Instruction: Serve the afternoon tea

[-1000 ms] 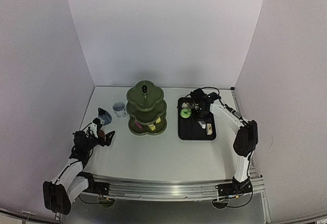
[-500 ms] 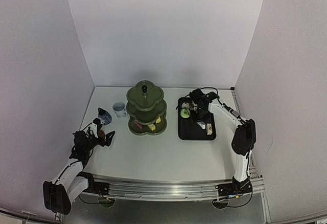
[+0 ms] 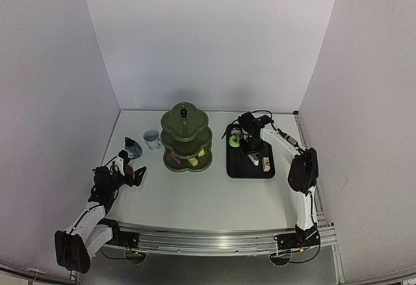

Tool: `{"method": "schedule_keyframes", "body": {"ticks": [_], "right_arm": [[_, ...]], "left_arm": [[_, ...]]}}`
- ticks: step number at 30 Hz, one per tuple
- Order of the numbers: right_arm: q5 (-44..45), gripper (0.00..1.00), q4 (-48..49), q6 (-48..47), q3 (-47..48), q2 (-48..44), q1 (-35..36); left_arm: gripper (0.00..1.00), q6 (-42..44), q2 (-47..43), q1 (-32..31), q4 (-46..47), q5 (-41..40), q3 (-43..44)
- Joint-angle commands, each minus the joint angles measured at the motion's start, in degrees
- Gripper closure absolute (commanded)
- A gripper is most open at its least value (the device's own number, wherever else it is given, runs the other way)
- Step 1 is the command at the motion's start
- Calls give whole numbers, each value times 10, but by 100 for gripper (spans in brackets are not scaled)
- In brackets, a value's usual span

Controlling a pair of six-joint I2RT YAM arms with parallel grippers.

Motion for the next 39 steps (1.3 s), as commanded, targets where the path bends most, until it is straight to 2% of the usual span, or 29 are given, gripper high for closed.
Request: {"method": "schedule_keyframes", "body": {"ticks": [1,4,13,26,31,39], "right_arm": [[-16,76,-9,-2,21,8,-3],[-20,87,-9,0,7,0,-3],[-19,100,-9,6,-25,-48,-3],[-12,100,9,41,-55,-142,-2],[-22,100,43,48,-20,-159,12],[-34,100,65,36,53,-118,72]], "left_arm": [[0,10,-10,-3,4,-7,21],[0,12,-10,-3,4,-8,20],[0,11,-8,-3,9,-6,19],[0,7,-7,-3,9,-3,24],[0,6,-4,-3,9,-2,24],[0,8,-5,-3,6,-4,28]]}}
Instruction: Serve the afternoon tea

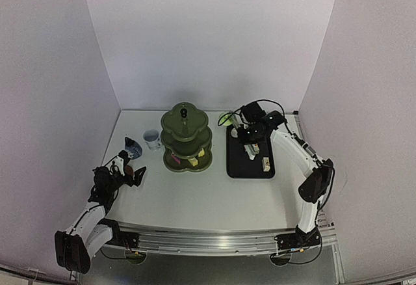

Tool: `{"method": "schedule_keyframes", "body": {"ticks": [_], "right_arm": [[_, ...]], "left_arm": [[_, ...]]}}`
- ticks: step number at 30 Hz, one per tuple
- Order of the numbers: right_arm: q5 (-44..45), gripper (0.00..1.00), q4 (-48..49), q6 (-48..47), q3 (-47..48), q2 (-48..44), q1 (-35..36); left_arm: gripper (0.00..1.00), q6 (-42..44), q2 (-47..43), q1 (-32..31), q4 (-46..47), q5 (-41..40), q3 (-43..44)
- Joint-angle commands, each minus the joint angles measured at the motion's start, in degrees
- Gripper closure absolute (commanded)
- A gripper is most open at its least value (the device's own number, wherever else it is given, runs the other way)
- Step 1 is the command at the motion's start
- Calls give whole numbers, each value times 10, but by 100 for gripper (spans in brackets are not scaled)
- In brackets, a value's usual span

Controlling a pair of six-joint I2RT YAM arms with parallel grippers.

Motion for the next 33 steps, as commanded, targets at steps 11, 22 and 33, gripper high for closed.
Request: {"method": "schedule_keyframes", "body": {"ticks": [11,22,33], "right_arm": [[-44,100,57,17,7,-1,82],[-51,100,108,38,15,34,90],[-74,99,117,43,12,53,94]], "left_arm": [[0,-2,0,-3,9,0,24],[0,-1,-5,-3,7,0,22],[0,0,-6,-3,7,-1,18]]}}
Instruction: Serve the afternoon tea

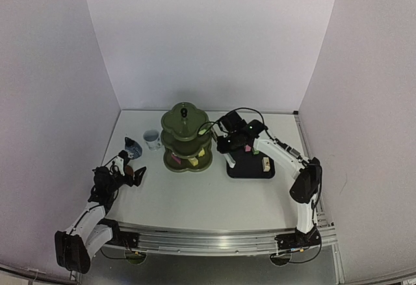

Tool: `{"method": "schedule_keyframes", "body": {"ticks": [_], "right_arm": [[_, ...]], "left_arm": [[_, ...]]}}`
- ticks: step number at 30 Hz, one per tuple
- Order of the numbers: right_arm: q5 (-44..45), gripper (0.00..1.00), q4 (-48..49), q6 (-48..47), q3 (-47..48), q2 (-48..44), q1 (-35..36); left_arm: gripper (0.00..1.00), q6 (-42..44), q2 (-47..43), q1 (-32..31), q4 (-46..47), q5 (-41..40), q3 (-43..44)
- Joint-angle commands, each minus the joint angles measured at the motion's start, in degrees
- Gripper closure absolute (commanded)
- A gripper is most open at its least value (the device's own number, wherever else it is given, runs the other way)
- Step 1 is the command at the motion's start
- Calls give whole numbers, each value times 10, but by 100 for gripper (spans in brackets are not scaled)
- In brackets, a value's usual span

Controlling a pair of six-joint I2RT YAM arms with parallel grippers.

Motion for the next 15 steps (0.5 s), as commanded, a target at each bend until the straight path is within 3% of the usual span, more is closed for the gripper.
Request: {"method": "schedule_keyframes", "body": {"ticks": [1,7,15], "right_arm": [[-27,98,26,6,12,2,8],[-28,91,26,4,11,0,14],[-21,69,25,11,6,-11,14]], "left_arm": [[0,0,-5,-3,8,-1,18],[0,0,-5,-3,7,-2,18],[0,0,-5,-3,7,-1,19]]}}
